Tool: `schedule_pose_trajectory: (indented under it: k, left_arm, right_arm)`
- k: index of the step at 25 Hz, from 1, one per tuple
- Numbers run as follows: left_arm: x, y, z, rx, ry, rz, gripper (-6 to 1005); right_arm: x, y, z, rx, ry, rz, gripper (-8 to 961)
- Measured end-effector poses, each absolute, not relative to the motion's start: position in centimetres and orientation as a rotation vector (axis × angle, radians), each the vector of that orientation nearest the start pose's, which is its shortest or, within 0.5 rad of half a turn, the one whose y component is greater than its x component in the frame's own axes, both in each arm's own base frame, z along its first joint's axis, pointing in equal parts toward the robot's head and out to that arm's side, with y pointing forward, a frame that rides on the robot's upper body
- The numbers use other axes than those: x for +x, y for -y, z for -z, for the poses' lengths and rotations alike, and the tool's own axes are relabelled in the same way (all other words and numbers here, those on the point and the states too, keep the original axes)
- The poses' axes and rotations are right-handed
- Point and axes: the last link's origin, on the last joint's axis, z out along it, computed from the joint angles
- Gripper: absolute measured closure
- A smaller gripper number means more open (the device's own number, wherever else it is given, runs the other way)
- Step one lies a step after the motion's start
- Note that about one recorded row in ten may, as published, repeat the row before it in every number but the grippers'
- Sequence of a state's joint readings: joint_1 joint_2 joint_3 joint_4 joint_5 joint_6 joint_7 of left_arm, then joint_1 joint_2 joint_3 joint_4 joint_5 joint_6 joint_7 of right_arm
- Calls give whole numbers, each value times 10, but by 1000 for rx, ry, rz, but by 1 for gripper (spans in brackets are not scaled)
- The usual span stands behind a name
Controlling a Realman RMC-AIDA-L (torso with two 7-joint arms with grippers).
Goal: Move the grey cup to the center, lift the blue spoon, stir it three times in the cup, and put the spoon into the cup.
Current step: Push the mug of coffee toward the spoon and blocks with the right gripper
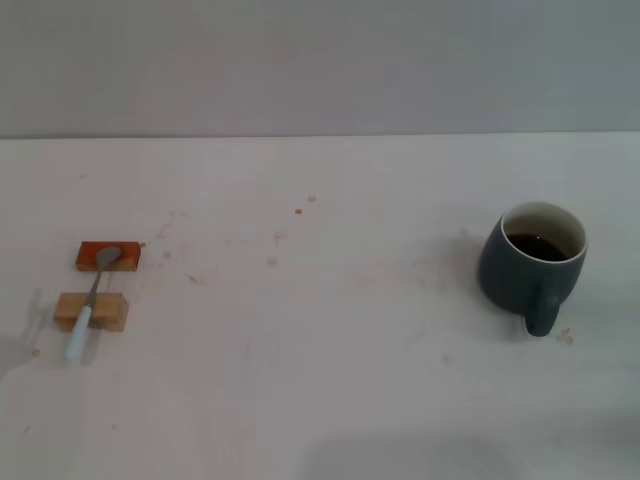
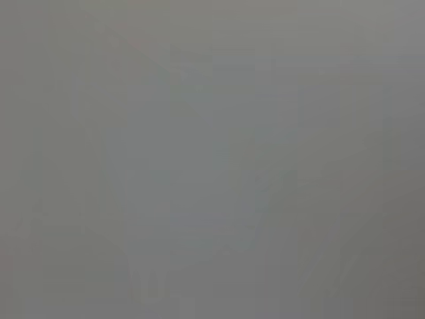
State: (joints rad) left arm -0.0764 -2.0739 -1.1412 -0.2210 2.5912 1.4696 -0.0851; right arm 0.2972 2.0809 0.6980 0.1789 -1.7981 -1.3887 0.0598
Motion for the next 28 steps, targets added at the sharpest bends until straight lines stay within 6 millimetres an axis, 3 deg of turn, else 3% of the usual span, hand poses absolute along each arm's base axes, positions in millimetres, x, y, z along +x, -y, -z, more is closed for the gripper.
schedule_pose_trajectory:
  k: [12, 20, 28]
  left_arm:
    - [-377, -213, -23, -1389, 432, 651, 199]
    - [-375, -216, -23, -1389, 428, 658, 200]
    - [-373, -217, -23, -1389, 424, 668, 200]
  right_arm:
    - [388, -313, -20, -1243, -729, -522, 955]
    - [384, -337, -14, -1306, -780, -465, 955]
    - [375, -349, -4, -1353, -802, -469, 955]
